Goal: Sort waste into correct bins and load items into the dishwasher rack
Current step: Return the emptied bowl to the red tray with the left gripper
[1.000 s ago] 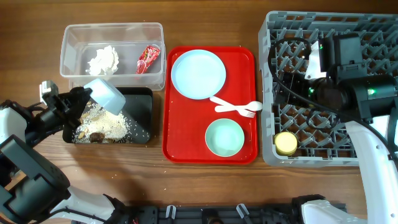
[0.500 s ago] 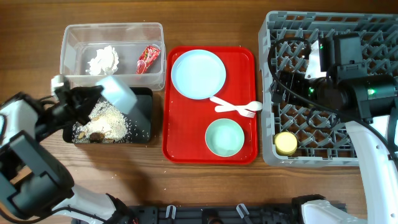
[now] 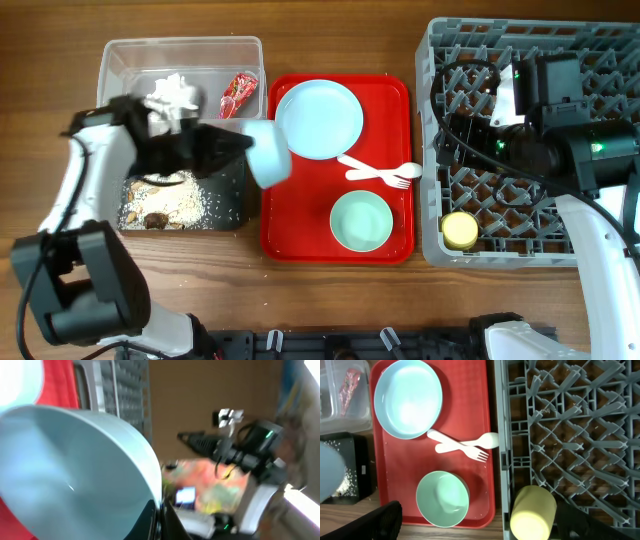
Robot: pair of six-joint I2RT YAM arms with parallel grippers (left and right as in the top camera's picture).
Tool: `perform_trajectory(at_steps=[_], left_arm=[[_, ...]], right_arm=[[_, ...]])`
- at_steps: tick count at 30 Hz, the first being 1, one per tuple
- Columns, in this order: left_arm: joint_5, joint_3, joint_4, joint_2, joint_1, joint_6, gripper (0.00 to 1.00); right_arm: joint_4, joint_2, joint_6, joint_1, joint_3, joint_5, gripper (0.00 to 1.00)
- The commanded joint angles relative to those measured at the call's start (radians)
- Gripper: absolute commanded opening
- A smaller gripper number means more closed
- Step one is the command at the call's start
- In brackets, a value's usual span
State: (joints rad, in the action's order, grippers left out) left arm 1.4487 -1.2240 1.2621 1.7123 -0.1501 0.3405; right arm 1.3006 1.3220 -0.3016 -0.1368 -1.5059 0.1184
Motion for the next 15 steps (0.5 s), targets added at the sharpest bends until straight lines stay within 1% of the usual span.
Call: perform_trajectory(at_steps=[1,3,6,9,15], left_arm=[[-0.115,-0.026,-0.120,-0.024,0.107,-0.138,0.04],[-0.193,-0.026,-0.199,-0.024,0.153,-0.225,0.04],[-0.372,-0.026,-0.283,-0.024,0.219,-0.340,0.04],[-0.557,-0.026,-0.324,-0.024,0.291,-0.430,0.04],[-0.859,-0.026,-0.351,-0.024,0.434,-0.560,0.04]], right_arm=[[-0.002,-0.003,0.006,-0.003,0.009,-0.014,1.00],[-0.002,-0.003,0.006,-0.003,0.009,-0.014,1.00],[-0.002,-0.003,0.007,-0.003,0.009,-0.014,1.00],[-0.002,-0.003,0.006,-0.003,0.009,-0.014,1.00],[-0.002,-0.003,0.006,-0.003,0.009,-0.014,1.00]])
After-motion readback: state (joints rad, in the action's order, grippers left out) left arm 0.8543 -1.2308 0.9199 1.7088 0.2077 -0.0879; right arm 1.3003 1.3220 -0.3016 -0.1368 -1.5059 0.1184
